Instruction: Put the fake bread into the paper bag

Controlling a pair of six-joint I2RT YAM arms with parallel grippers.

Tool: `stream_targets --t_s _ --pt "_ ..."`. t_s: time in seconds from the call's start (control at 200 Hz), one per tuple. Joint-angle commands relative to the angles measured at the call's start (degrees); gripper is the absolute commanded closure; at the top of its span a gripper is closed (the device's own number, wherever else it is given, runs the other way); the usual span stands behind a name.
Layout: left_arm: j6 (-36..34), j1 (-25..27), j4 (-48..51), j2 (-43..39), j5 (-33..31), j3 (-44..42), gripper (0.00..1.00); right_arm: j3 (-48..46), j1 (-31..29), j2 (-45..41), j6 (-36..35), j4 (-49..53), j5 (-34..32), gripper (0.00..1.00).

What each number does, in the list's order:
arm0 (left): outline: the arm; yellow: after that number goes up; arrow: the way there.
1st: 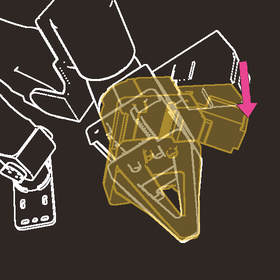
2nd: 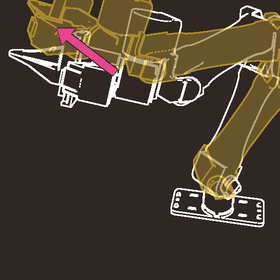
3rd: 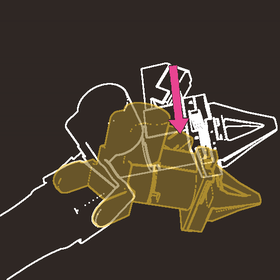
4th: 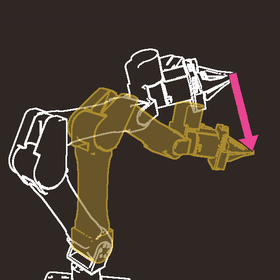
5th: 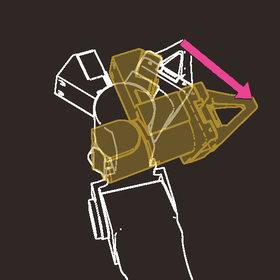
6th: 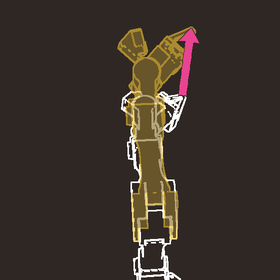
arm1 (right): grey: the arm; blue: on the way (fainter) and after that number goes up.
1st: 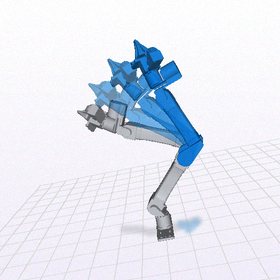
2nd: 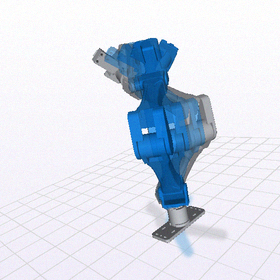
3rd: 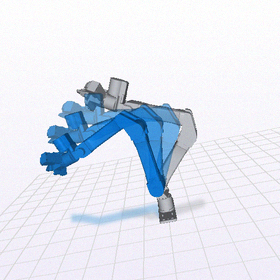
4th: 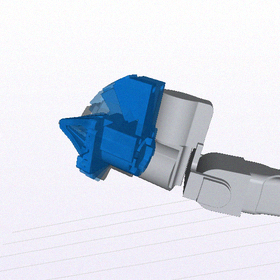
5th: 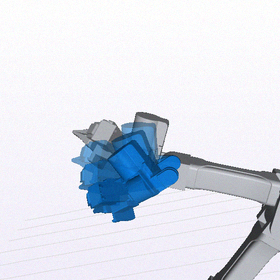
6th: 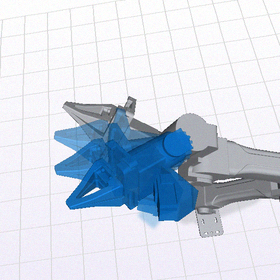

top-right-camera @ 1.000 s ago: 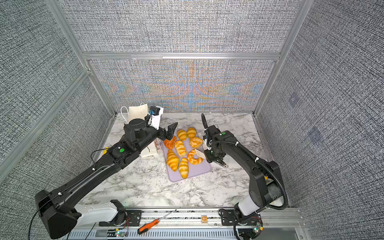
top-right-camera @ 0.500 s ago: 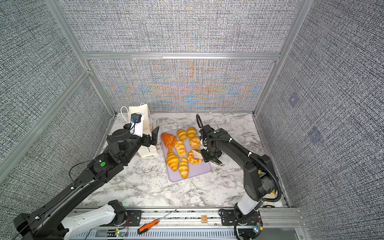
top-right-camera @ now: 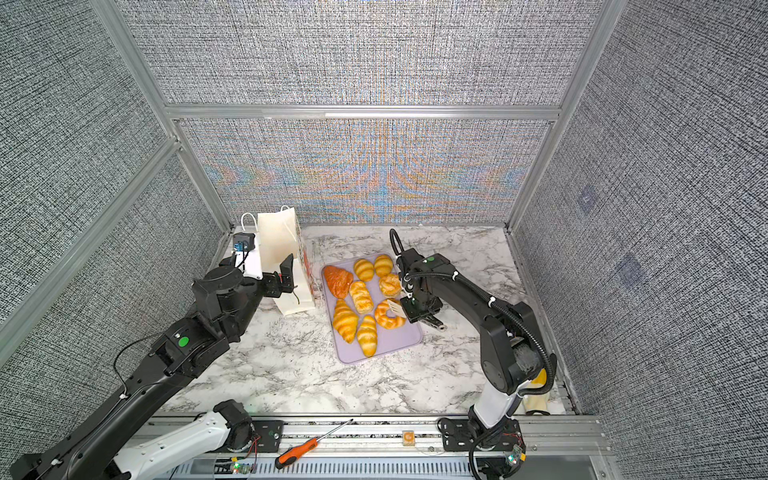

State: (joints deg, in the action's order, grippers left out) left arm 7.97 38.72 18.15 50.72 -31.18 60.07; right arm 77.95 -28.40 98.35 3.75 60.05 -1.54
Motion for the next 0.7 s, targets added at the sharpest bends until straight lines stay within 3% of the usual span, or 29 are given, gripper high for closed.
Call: stream_targets --t_s 0.0,0.695 --pt "1.81 -1.0 0.98 -0.92 -0.66 -0.35 0.01 0.77 -0.07 0.3 -0.06 1.61 -0.3 0.53" --pt "4.41 -9.58 2.76 -2.21 4.62 -2.57 0.01 5.67 -1.22 5.62 -1.11 5.77 -4.16 0.54"
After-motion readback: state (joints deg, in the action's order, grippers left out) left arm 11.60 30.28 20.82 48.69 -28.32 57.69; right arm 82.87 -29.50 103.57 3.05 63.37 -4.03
